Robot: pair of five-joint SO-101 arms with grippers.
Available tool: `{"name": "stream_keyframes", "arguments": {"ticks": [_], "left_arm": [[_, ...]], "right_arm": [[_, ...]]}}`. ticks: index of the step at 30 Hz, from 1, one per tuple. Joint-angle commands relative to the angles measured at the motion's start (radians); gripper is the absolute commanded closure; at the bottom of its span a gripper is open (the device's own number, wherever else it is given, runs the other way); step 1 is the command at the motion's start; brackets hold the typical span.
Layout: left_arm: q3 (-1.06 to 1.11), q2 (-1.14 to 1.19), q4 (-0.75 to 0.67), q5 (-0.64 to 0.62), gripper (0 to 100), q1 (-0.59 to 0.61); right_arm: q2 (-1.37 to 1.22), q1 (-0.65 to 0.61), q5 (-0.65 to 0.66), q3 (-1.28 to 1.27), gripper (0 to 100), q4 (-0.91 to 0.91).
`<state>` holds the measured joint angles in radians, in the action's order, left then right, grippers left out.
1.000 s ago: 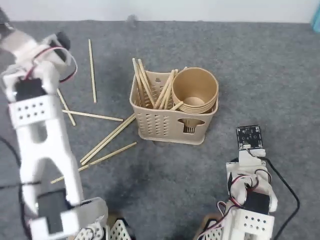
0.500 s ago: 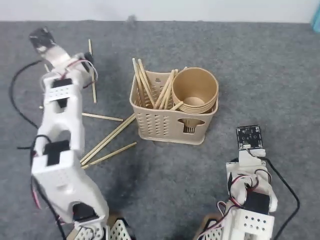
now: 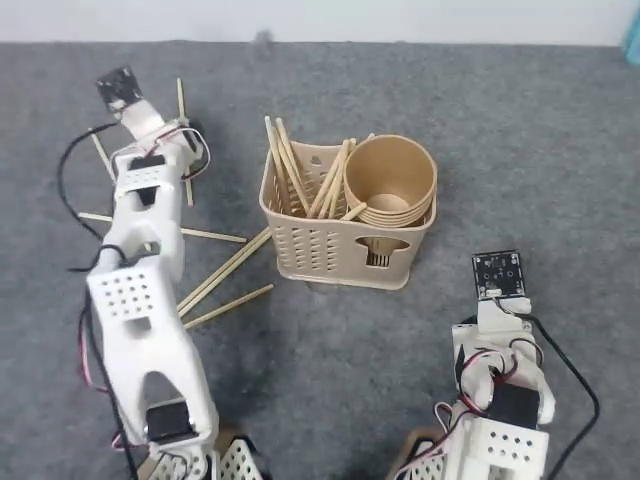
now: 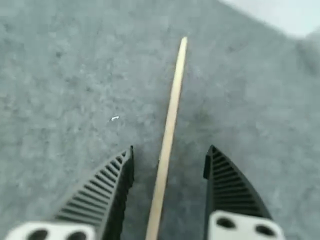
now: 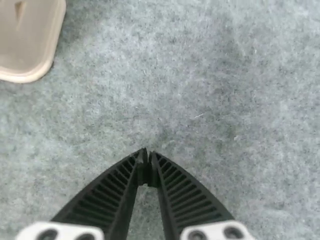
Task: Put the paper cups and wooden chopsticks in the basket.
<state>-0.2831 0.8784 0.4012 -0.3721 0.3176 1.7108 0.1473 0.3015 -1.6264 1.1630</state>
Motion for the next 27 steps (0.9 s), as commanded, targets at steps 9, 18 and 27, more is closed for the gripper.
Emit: {"name": "stream_keyframes", "arguments": {"ticks": [9,18,27], "left_arm": [[-0.707,0.345,0.499,0.012,91,0.003],[-1.139,0.509,0.927,0.12,99,-0.006],[-1.395,0.511,1.3,0.144,99,-0.005]], "right_arm": [[0.012,-0.001,0.011,0.009,99.2,0.013],[0.012,-0.001,0.011,0.009,99.2,0.013],[0.012,-0.001,0.011,0.009,99.2,0.013]]}}
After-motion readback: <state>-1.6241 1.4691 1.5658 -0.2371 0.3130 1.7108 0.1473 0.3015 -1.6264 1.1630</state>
